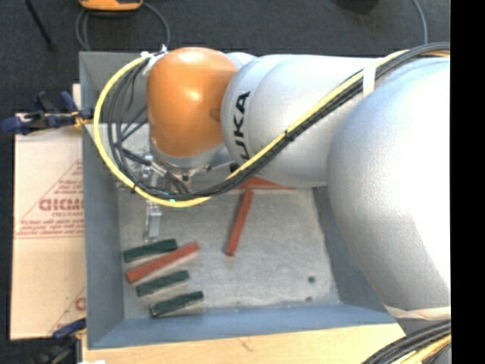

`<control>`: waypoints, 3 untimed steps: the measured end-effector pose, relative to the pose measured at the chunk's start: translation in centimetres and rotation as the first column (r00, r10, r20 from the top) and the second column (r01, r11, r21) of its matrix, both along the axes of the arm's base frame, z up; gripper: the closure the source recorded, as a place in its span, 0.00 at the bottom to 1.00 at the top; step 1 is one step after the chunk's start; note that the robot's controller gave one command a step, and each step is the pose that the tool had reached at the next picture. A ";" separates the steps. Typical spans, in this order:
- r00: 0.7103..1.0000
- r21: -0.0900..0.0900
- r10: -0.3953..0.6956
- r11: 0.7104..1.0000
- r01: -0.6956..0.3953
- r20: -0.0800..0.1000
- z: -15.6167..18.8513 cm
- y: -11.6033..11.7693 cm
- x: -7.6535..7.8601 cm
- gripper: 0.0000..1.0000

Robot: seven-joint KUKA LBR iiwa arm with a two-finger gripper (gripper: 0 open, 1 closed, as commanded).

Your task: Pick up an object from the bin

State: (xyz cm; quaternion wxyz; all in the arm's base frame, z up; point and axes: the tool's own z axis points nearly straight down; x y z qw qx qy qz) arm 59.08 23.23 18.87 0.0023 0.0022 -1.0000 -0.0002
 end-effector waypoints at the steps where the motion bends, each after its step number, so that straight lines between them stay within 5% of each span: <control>1: 1.000 0.002 -0.005 1.000 0.005 0.008 0.5 -0.1 0.2 0.00; 2: 0.993 0.000 0.114 0.993 -0.114 0.011 -7.4 -0.2 -2.1 0.00; 3: 0.987 -0.001 0.163 0.987 -0.163 0.006 -6.1 0.0 -3.2 0.00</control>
Offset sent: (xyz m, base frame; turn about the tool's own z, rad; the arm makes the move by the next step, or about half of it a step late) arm -0.0367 0.0004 -0.1187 -0.1798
